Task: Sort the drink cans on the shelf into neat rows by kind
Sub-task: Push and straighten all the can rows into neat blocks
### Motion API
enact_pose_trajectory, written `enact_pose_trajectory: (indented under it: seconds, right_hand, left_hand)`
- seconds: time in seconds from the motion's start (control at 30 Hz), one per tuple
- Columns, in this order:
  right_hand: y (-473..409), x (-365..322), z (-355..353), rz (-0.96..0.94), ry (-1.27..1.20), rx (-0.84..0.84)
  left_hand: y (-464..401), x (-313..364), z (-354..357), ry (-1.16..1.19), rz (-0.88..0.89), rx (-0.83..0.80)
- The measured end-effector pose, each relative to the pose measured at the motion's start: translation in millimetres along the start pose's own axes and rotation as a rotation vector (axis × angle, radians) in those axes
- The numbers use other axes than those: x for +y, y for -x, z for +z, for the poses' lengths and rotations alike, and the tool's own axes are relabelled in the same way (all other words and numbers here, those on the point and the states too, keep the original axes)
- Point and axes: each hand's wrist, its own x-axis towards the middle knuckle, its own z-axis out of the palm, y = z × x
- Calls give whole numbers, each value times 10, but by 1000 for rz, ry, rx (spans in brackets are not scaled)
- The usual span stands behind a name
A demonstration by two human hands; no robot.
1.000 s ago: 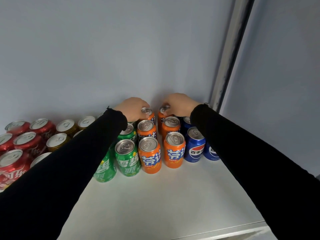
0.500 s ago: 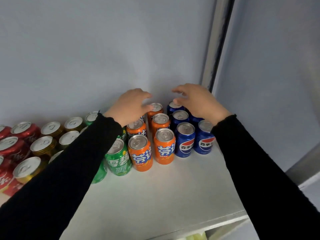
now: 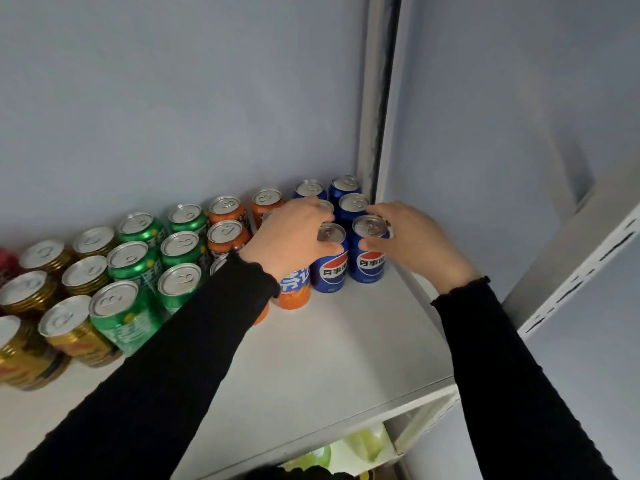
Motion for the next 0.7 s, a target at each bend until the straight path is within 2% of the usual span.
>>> enact_pose_trajectory:
  seconds: [0.37, 0.7]
  right_hand:
    - [101, -5, -5, 36, 31, 20]
    - [133, -7, -110, 35, 27, -49]
  left_hand:
    - [34, 78, 5, 56, 6, -49]
    - [21, 42, -44, 139, 15, -89]
